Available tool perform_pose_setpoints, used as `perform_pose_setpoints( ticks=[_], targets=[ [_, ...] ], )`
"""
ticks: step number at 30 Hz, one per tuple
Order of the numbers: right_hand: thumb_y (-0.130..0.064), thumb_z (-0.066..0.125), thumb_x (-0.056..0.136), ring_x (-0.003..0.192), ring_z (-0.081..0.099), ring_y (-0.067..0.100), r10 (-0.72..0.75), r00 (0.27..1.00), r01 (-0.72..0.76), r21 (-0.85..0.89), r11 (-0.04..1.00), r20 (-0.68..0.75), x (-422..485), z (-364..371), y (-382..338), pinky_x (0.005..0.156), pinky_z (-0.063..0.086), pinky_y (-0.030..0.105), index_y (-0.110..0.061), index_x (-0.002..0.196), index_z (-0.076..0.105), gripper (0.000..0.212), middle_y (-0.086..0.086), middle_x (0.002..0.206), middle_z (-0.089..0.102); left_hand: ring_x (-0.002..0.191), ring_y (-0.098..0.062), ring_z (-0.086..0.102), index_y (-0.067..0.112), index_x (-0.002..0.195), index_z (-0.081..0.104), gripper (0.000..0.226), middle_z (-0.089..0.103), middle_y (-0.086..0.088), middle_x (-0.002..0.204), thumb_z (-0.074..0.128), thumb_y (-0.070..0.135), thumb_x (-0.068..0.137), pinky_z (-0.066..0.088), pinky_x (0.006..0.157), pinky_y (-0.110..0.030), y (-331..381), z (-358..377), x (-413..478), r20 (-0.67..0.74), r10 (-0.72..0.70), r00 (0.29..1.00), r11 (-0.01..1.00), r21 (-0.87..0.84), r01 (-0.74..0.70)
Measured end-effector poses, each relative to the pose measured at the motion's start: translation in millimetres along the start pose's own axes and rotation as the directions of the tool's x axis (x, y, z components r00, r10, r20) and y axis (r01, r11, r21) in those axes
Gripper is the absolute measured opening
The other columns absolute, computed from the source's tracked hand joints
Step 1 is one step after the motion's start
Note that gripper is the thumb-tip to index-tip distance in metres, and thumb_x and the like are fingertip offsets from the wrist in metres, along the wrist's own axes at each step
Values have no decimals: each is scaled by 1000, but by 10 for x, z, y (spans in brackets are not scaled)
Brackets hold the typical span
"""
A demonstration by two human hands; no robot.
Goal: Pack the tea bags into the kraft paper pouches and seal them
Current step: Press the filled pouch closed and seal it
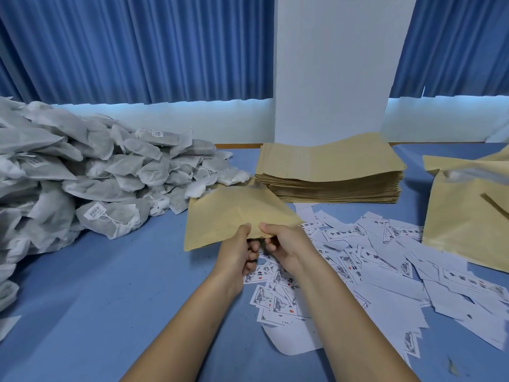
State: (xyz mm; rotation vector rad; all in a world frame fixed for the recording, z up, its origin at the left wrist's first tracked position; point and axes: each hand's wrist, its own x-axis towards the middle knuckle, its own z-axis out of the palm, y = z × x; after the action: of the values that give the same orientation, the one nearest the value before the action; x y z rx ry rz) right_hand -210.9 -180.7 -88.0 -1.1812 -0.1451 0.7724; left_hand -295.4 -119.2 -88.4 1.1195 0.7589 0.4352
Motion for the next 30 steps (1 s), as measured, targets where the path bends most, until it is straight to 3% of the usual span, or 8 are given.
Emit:
perform_pose_setpoints(
  ticks=[3,8,11,16,22,27,30],
  targets=[
    [-3,57,91,44,41,14,-23,997,20,-40,999,-77,4,-60,-83,35,35,18,-3,91,55,2,8,63,51,38,-8,28,15,62,43,38,39,4,46,46,27,98,20,38,-19,-5,2,4,-20,37,999,999,19,-36],
    [-2,57,92,46,35,15,-86,986,68,-125,990,-143,26,-295,-244,43,32,21,1,71,53,21,9,58,47,39,-11,26,15,55,41,45,36,3,46,46,29,97,20,42,-22,-2,-18,15,-53,49,997,999,26,-47],
    [-8,59,93,45,38,14,-133,973,93,-207,974,-191,33,-282,-210,42,34,19,-2,72,58,22,8,58,48,39,-10,26,15,56,42,44,36,2,47,47,28,97,20,43,-23,-1,3,1,-47,48,998,999,17,-47],
    [-3,67,86,47,42,12,9,996,2,125,992,-84,-15,-181,-152,36,35,15,2,84,58,10,9,66,53,38,-8,27,15,59,44,40,39,4,46,47,26,97,21,41,-21,24,0,-4,-55,81,995,997,19,-80],
    [0,68,84,46,38,12,-58,989,64,33,997,-139,-23,-95,-55,36,32,15,-2,80,57,12,7,62,49,39,-10,27,14,58,45,41,39,2,48,45,26,98,21,46,-25,0,5,-18,-56,90,994,996,28,-88],
    [1,68,84,45,41,11,20,1000,-19,159,987,0,-70,-7,-20,36,34,16,-1,93,58,13,8,66,55,37,-9,28,14,60,45,38,41,2,47,43,22,97,24,46,-24,25,-20,-23,-77,127,989,992,-14,-129],
    [6,65,83,45,39,10,22,1000,-19,182,983,-18,-66,13,-13,34,30,15,-2,93,57,15,9,69,54,39,-10,28,14,59,45,39,41,3,46,43,22,97,25,48,-25,17,-18,-32,-80,124,989,992,4,-124]
  ],
)
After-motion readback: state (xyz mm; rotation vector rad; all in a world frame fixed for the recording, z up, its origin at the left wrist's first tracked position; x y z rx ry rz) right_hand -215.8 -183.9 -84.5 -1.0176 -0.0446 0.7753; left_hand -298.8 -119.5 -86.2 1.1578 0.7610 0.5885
